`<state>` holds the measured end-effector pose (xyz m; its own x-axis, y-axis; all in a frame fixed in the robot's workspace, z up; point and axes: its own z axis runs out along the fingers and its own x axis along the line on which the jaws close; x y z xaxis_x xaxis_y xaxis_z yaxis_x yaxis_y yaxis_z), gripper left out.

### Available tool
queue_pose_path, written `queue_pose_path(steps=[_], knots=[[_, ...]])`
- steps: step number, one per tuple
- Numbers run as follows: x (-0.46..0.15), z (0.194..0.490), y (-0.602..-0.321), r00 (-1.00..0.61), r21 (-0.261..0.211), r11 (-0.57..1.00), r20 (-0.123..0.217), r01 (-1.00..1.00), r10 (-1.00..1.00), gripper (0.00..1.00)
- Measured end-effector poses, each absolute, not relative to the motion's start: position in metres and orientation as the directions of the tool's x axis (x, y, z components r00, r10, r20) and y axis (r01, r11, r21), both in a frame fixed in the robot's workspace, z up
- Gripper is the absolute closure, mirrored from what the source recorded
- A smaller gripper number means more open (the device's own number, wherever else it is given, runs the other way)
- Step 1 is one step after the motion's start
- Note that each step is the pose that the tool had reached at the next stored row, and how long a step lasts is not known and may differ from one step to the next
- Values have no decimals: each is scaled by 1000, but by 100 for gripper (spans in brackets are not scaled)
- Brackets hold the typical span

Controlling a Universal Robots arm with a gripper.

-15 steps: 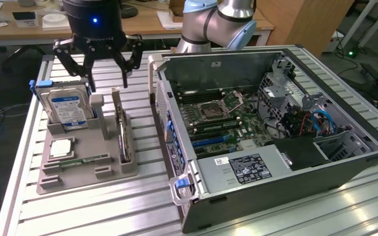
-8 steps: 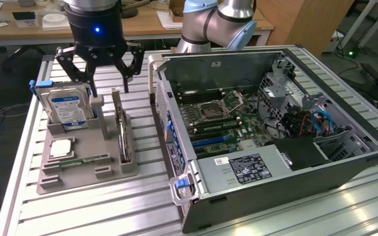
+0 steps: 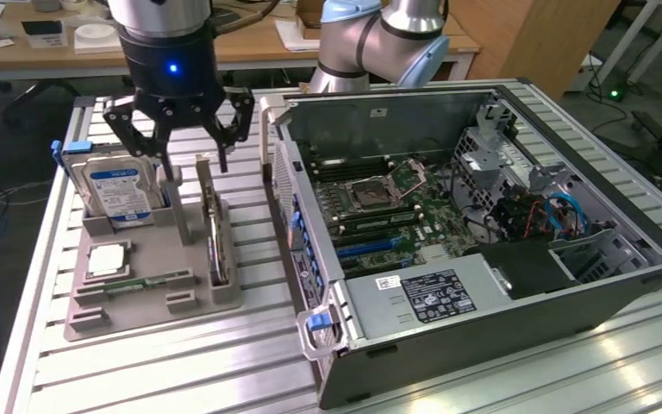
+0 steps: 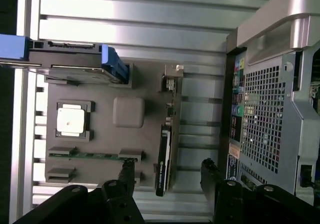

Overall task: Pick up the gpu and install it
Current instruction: 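Pick up the gpu and move the gpu toward the slot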

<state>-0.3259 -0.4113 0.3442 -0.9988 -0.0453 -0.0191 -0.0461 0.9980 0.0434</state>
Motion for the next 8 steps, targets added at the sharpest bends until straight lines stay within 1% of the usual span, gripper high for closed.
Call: queue_pose_path(steps=[8], knots=[[-326,333,-415,-999,43,998,-35,-42,-41,35]])
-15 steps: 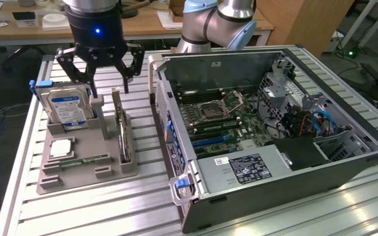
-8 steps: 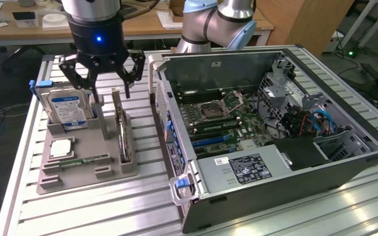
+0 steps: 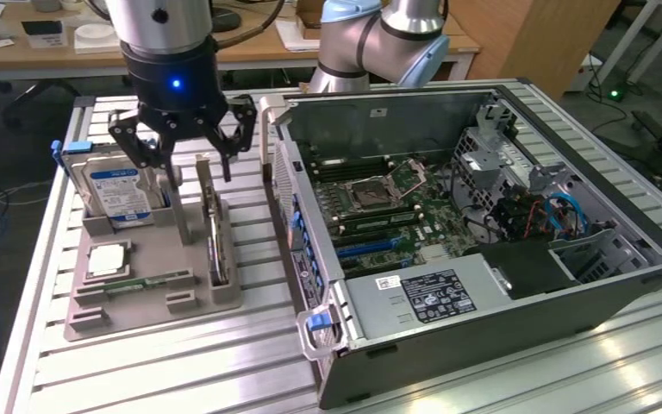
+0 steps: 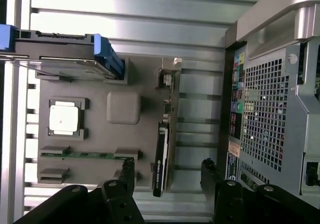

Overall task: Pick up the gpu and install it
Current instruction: 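Pick up the gpu and move the gpu toward the slot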

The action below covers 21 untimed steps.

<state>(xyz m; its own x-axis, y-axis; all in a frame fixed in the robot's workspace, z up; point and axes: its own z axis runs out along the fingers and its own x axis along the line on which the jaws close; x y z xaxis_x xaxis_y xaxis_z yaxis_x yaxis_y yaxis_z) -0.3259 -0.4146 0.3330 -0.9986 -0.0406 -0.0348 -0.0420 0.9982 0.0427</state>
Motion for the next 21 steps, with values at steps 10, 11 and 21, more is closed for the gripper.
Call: queue_pose_path(steps=[10,11,21], knots=[[-327,317,-415,-998,42,998,-55,-42,-40,35],[-327,316,-415,-998,42,998,-57,-42,-40,35],[-329,302,-415,-996,41,998,-78,-43,-40,35]])
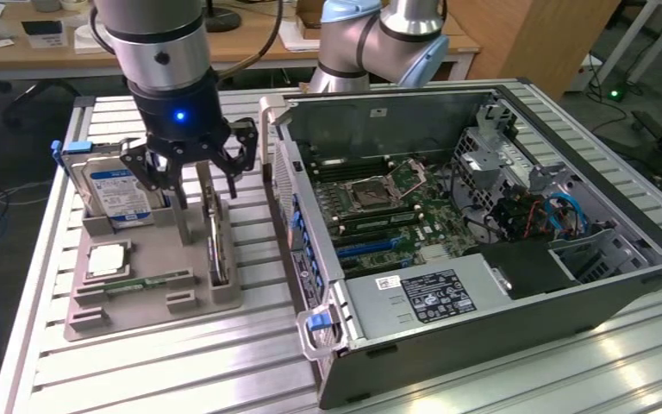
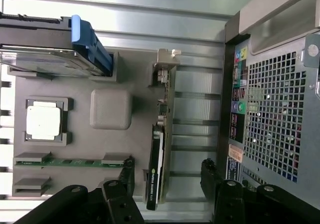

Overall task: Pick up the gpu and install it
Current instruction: 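Pick up the gpu and move the gpu toward the slot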

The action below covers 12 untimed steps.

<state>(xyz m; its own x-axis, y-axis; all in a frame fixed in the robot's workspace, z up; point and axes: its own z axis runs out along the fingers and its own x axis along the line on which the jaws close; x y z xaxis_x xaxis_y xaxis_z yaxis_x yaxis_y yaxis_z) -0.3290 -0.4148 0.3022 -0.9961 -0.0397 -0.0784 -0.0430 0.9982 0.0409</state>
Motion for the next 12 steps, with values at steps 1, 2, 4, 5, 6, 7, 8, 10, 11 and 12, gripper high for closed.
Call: queue_pose_path(steps=[1,2,4,5,6,7,8,10,11,12], knots=[[-329,302,-415,-996,41,998,-78,-43,-40,35],[-329,302,-415,-996,41,998,-78,-43,-40,35],[-329,302,-415,-996,41,998,-78,-43,-40,35],[-329,302,-415,-996,41,998,-78,-43,-40,35],[-329,302,-415,-996,41,998,-78,-43,-40,35],[-329,302,-415,-996,41,998,-78,-43,-40,35],[-329,302,-415,-996,41,998,-74,-43,-40,35],[-327,302,-415,-998,42,998,-51,-42,-40,35],[-326,302,-415,-998,43,998,-40,-41,-40,35],[-325,301,-415,-999,43,998,-34,-41,-40,35]])
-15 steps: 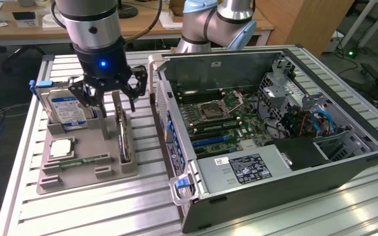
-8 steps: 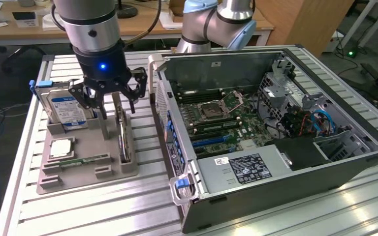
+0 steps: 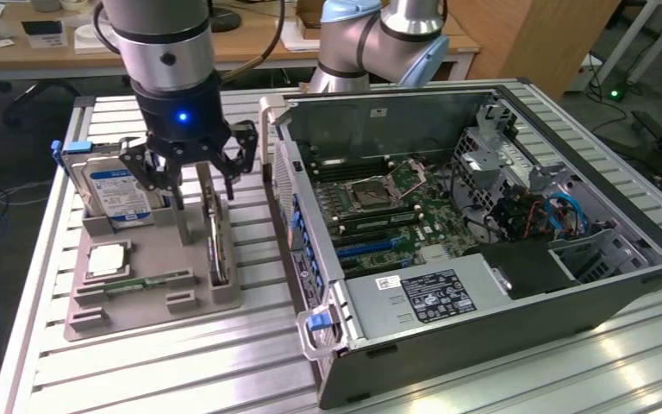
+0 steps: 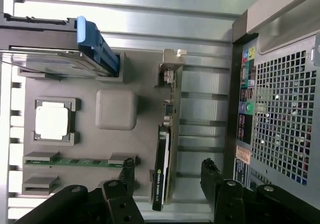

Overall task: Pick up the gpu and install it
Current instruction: 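Pick up the gpu and move the gpu toward the slot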

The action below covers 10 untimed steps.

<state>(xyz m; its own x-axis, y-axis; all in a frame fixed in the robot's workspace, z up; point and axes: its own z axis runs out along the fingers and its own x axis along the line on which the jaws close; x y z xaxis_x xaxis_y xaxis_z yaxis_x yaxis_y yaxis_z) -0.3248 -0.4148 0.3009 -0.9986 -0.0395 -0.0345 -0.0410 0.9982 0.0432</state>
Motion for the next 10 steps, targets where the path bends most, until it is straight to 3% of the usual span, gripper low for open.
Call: queue_pose_path(steps=[10], knots=[[-322,286,-416,-999,44,998,-22,-41,-40,35]])
